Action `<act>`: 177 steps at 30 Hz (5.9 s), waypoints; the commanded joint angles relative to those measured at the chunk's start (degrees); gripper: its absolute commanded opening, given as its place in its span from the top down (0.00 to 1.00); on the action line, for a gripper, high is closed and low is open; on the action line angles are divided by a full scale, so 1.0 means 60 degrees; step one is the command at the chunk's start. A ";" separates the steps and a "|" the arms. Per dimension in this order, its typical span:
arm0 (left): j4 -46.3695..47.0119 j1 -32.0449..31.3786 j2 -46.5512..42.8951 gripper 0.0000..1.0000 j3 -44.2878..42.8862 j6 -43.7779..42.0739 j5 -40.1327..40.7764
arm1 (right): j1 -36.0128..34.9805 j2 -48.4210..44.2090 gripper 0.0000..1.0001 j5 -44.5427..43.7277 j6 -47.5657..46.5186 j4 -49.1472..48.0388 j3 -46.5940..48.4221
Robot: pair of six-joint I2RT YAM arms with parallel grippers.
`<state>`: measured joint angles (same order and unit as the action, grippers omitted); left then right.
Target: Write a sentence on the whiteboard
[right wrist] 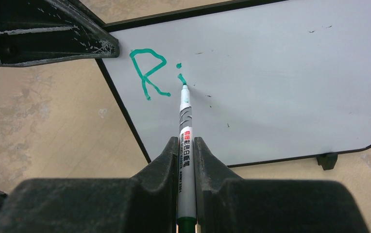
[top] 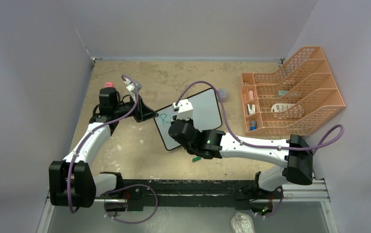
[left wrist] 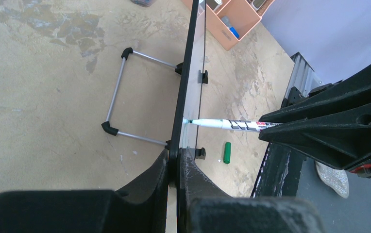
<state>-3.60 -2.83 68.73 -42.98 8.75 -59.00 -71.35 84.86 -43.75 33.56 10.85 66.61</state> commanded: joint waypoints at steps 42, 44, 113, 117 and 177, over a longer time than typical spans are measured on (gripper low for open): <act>0.0054 -0.0041 0.0030 1.00 -0.0334 -0.0243 0.0092 | 0.0039 -0.0791 1.00 -0.0220 0.0151 -0.0306 -0.0314; 0.0057 -0.0049 0.0030 1.00 -0.0322 -0.0243 0.0075 | 0.0068 -0.0771 1.00 -0.0267 0.0174 -0.0318 -0.0346; 0.0097 -0.0042 0.0065 1.00 -0.0336 -0.0214 -0.0026 | 0.0170 -0.0440 1.00 -0.0933 0.0048 -0.0958 -0.0372; 0.0087 -0.0045 0.0073 1.00 -0.0338 -0.0214 -0.0028 | 0.0192 -0.0391 1.00 -0.0927 0.0046 -0.0988 -0.0379; 0.0026 -0.0049 0.0154 1.00 -0.0373 -0.0272 0.0036 | 0.0263 -0.0714 1.00 -0.0346 -0.0100 -0.0501 -0.0922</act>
<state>-3.57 -2.81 69.45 -43.42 8.73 -59.31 -70.08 81.97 -43.90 31.35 5.39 61.60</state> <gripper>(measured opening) 0.049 0.143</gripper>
